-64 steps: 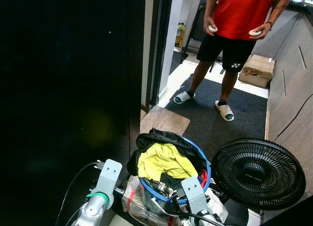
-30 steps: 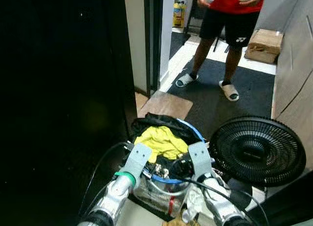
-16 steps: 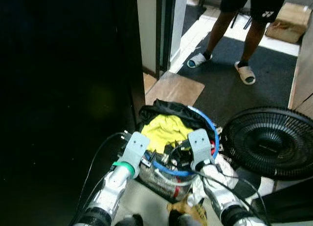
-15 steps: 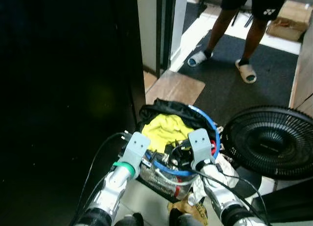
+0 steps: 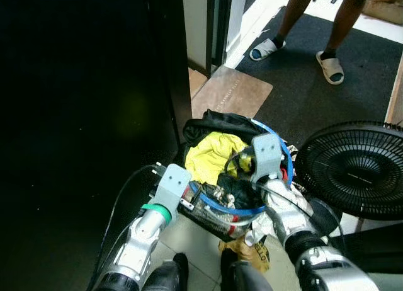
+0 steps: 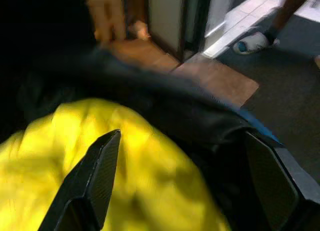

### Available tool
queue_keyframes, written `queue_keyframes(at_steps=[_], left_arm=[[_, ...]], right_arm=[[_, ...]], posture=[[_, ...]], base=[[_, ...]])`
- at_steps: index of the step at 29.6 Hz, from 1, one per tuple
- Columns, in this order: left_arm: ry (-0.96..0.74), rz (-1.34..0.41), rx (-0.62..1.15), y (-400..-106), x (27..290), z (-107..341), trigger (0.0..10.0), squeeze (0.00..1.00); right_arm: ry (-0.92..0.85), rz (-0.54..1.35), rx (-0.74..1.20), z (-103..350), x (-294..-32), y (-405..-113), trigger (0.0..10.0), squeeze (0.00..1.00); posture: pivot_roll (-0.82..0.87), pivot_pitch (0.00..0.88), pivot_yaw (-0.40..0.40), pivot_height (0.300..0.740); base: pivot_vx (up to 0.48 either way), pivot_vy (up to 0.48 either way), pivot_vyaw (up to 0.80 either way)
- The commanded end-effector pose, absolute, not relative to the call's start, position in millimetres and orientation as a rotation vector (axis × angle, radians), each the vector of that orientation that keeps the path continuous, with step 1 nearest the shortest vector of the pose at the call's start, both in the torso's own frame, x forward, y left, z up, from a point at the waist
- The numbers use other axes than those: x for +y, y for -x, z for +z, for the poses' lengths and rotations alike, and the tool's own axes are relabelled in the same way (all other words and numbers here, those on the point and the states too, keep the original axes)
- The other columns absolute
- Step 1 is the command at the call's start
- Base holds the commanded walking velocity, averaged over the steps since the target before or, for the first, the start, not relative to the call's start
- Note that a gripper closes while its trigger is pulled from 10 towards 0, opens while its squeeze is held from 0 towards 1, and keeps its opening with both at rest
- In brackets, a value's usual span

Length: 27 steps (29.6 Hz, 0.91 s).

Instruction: Clothes washing

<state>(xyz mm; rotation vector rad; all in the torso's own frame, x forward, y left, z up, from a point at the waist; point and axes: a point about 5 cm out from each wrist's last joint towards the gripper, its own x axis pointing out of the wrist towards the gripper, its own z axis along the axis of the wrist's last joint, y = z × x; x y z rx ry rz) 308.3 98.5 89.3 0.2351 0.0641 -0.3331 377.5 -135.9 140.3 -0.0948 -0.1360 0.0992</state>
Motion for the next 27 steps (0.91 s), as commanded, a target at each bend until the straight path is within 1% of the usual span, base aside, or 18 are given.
queue_keyframes(at_steps=[1, 3, 6, 8, 10, 12, 15, 19, 21, 23, 25, 27], left_arm=[[-0.235, -0.319, 0.127, -300.3, 105.9, 77.7, 10.0, 0.0], [-0.233, -0.31, 0.131, -297.1, 107.2, 78.0, 10.0, 0.0], [-0.232, -0.305, 0.136, -295.1, 107.8, 78.0, 10.0, 0.0], [-0.228, -0.298, 0.14, -293.0, 107.0, 78.2, 10.0, 0.0], [-0.222, -0.294, 0.145, -291.5, 106.2, 79.0, 10.0, 0.0], [-0.22, -0.292, 0.15, -290.1, 105.5, 80.1, 10.0, 0.0], [-0.218, -0.292, 0.153, -288.8, 104.9, 81.1, 10.0, 0.0], [-0.218, -0.286, 0.166, -283.0, 105.7, 81.8, 10.0, 0.0], [-0.219, -0.283, 0.17, -281.6, 107.3, 81.4, 10.0, 0.0], [-0.222, -0.275, 0.177, -279.6, 110.8, 80.4, 10.0, 0.0], [-0.222, -0.275, 0.177, -279.6, 110.8, 80.4, 10.0, 0.0], [-0.223, -0.271, 0.182, -279.0, 111.7, 80.1, 10.0, 0.0]], right_arm=[[0.039, 0.084, -0.107, 136.8, -135.9, -377.9, 10.0, 0.0], [-0.009, 0.064, -0.149, 152.0, -137.7, -383.8, 10.0, 0.0], [-0.002, 0.041, -0.186, 162.4, -143.5, -386.7, 10.0, 0.0], [0.028, 0.001, -0.223, 171.2, -157.0, -387.9, 10.0, 0.0], [0.048, -0.033, -0.192, 163.1, -170.4, -385.2, 10.0, 0.0], [0.056, -0.033, -0.146, 152.4, -174.3, -382.9, 10.0, 0.0], [0.065, -0.023, -0.117, 146.2, -172.4, -381.9, 10.0, 0.0], [0.082, -0.004, -0.033, 129.1, -160.7, -379.4, 10.0, 0.0], [0.076, 0.001, -0.036, 130.6, -158.2, -380.3, 10.0, 0.0], [0.067, 0.032, -0.081, 141.9, -152.6, -384.2, 10.0, 0.0], [0.067, 0.032, -0.081, 141.9, -152.6, -384.2, 10.0, 0.0], [0.081, 0.086, -0.134, 154.6, -144.8, -387.5, 10.0, 0.0]], posture=[[0.22, 0.385, 0.119, 0.74], [0.23, 0.389, 0.11, 0.74], [0.23, 0.391, 0.101, 0.74], [0.22, 0.394, 0.089, 0.74], [0.22, 0.396, 0.087, 0.74], [0.22, 0.399, 0.087, 0.74], [0.23, 0.41, 0.088, 0.74], [0.25, 0.421, 0.09, 0.74], [0.26, 0.423, 0.091, 0.74], [0.26, 0.423, 0.09, 0.74], [0.26, 0.423, 0.09, 0.74], [0.25, 0.42, 0.084, 0.74]], base=[[0.0, 0.0, 0.0], [0.0, 0.0, 0.0], [0.0, 0.0, 0.0], [0.0, 0.0, 0.0], [0.0, 0.0, 0.0], [0.0, 0.0, 0.0], [0.0, 0.0, 0.0], [0.0, 0.0, 0.0], [0.0, 0.0, 0.0], [0.0, 0.0, 0.0], [0.0, 0.0, 0.0], [0.0, 0.0, 0.0]])
